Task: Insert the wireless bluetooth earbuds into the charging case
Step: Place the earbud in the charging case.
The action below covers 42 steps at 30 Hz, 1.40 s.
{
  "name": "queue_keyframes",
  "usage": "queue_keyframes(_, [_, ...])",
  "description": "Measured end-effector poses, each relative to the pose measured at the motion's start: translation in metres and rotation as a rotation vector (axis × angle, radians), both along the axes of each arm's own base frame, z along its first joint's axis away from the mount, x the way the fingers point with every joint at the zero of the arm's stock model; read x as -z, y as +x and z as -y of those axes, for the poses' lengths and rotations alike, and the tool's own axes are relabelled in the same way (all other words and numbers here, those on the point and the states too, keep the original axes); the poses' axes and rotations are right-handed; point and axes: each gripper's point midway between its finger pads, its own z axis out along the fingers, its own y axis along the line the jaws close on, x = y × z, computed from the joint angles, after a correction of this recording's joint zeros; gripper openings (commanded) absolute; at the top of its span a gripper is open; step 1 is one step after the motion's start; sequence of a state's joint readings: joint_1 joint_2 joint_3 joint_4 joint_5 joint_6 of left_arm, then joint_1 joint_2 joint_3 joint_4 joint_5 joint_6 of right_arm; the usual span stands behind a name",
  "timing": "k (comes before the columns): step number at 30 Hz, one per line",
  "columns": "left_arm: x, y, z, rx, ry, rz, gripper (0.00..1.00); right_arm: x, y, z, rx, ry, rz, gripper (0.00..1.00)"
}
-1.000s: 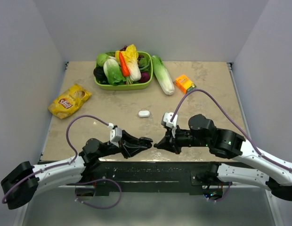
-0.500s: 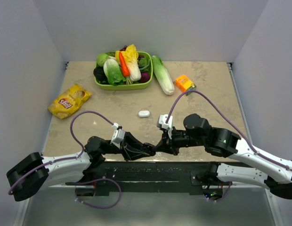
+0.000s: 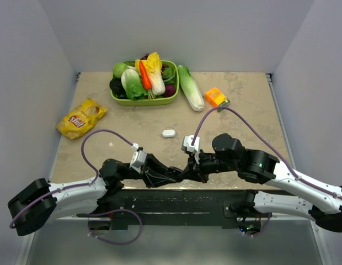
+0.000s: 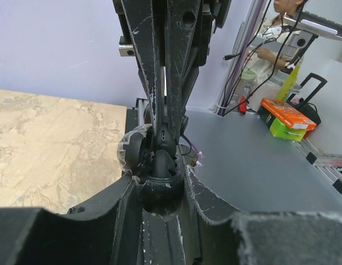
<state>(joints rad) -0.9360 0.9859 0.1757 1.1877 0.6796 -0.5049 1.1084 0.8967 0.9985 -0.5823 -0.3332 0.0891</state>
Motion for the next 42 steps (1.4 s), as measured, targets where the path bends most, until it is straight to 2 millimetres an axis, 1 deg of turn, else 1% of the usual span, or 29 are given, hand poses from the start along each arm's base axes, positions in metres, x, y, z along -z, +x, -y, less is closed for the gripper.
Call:
queue_keyframes(12, [-0.002,0.0,0.001,0.003,-0.011,0.009,0.0,-0.002,0.002,-0.002,0.019,0.008,-0.002,0.0])
queue_keyframes(22, [-0.005,0.006,0.001,-0.025,-0.023,0.006,0.0,-0.003,0.007,-0.002,0.057,0.015,-0.003,0.0])
queue_keyframes(27, [-0.009,0.007,0.0,-0.035,-0.036,0.011,0.0,-0.007,0.008,-0.003,0.065,0.031,-0.003,0.0])
queue_keyframes(28, [-0.01,0.006,-0.001,-0.036,-0.039,0.013,0.0,-0.007,0.008,-0.003,0.066,0.033,-0.003,0.05])
queue_keyframes(29, [-0.011,0.007,-0.001,-0.038,-0.042,0.014,0.0,-0.008,0.008,-0.004,0.067,0.037,-0.003,0.15])
queue_keyframes(32, [-0.012,0.007,-0.002,-0.047,-0.044,0.013,0.0,-0.009,0.009,-0.004,0.076,0.041,-0.008,0.25])
queue_keyframes(39, [-0.013,0.012,-0.002,-0.075,-0.051,0.007,0.0,-0.01,0.011,-0.002,0.105,0.035,-0.013,0.31])
queue_keyframes(42, [-0.014,0.014,-0.003,-0.084,-0.053,0.004,0.0,-0.01,0.012,-0.001,0.115,0.027,-0.015,0.3])
